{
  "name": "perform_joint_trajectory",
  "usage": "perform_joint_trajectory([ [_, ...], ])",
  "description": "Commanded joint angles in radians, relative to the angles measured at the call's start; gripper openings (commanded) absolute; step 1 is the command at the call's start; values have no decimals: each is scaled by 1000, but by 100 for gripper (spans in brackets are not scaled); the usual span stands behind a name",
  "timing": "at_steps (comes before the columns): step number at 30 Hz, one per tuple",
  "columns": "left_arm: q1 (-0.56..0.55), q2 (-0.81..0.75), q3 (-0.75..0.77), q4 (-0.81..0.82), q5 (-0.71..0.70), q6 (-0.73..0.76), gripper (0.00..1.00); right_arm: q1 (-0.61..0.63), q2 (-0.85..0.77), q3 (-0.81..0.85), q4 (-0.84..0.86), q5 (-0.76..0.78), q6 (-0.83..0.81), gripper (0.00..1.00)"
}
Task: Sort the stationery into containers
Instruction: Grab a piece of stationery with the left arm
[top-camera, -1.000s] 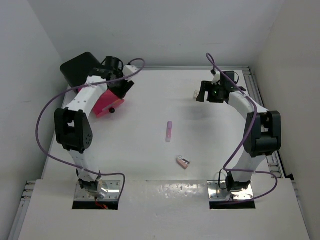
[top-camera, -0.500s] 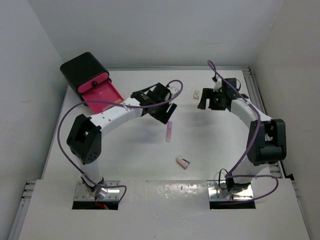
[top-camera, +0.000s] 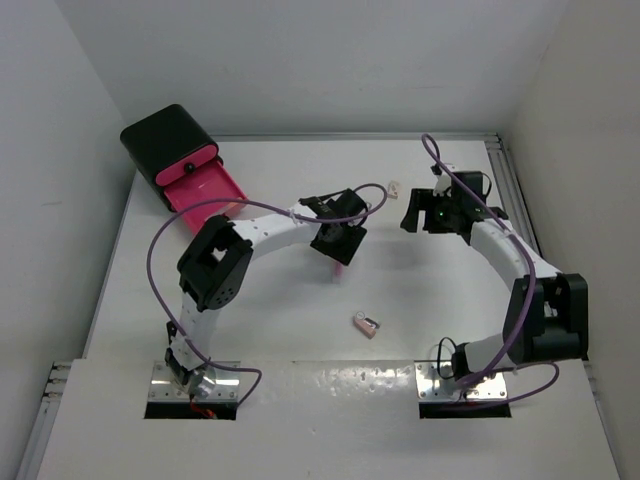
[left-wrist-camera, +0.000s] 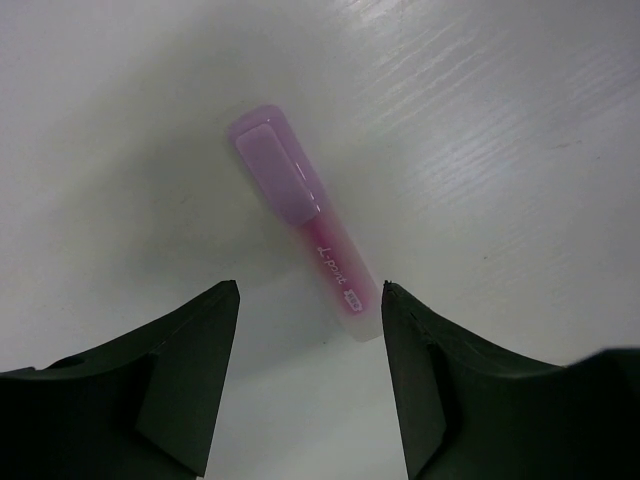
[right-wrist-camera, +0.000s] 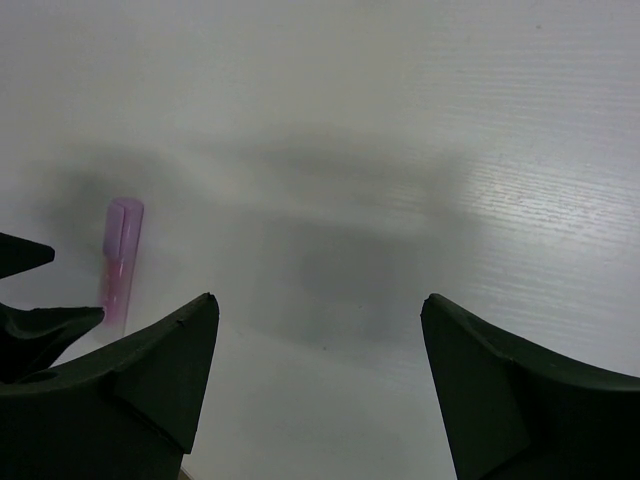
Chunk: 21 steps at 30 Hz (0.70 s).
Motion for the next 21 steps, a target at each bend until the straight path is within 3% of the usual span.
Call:
perform_joint_trajectory([
  [1, -10, -5, 21, 13, -30, -32, 65, -8, -31, -10, 41, -10, 3, 81],
  [15, -30, 67, 29, 19, -49, -19, 59, -28, -8, 8, 45, -29, 21, 81],
  [18, -30, 57, 10, 16, -52, -8, 52, -28, -3, 7, 51, -36, 27, 81],
  [21, -19, 32, -28, 19, -69, 8, 34, -29, 14, 16, 50, -39, 27, 81],
])
